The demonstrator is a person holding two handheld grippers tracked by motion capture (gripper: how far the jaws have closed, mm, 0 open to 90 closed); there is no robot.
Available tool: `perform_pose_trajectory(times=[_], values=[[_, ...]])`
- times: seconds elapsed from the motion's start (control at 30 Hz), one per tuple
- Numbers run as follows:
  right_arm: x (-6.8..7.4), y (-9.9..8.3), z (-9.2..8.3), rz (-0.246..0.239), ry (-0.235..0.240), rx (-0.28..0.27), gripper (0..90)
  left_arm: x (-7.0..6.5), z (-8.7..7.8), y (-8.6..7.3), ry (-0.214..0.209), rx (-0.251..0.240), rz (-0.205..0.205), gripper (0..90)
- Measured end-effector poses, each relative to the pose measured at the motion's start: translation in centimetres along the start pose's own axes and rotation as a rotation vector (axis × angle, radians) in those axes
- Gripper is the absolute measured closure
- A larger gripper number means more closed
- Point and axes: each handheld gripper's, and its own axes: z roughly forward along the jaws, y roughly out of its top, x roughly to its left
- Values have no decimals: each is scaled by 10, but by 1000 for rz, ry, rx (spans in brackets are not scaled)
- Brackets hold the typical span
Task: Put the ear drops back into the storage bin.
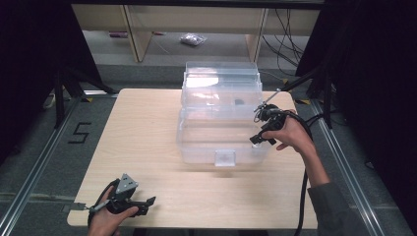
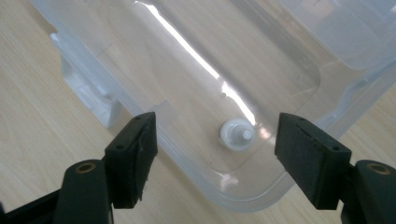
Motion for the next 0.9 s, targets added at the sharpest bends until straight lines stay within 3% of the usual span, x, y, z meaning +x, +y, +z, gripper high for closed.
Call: perform_pose_trajectory(times=[0.27, 0.37, 0.47, 0.53, 0.6, 0.73, 0.77, 0.9], values=[[8, -4, 1, 27, 10, -32, 269, 2, 0, 1, 14, 15, 14, 157], [9, -7, 0, 22, 6, -54, 260, 1, 0, 0, -2, 1, 1, 156], [13, -11, -1, 31, 16, -76, 251, 2, -2, 1, -7, 24, 21, 156], [16, -13, -2, 41, 13, -86, 246, 0, 0, 0, 0, 0, 2, 155], [18, -15, -3, 29, 20, -100, 245, 2, -2, 1, -1, 13, 16, 155], [22, -19, -2, 25, 19, -109, 243, 0, 0, 0, -3, 1, 3, 155], [23, -20, -2, 20, 21, -113, 242, 1, -2, 1, -6, 19, 14, 155], [26, -23, -1, 24, 21, -116, 238, 1, 0, 0, 13, 6, 9, 155]])
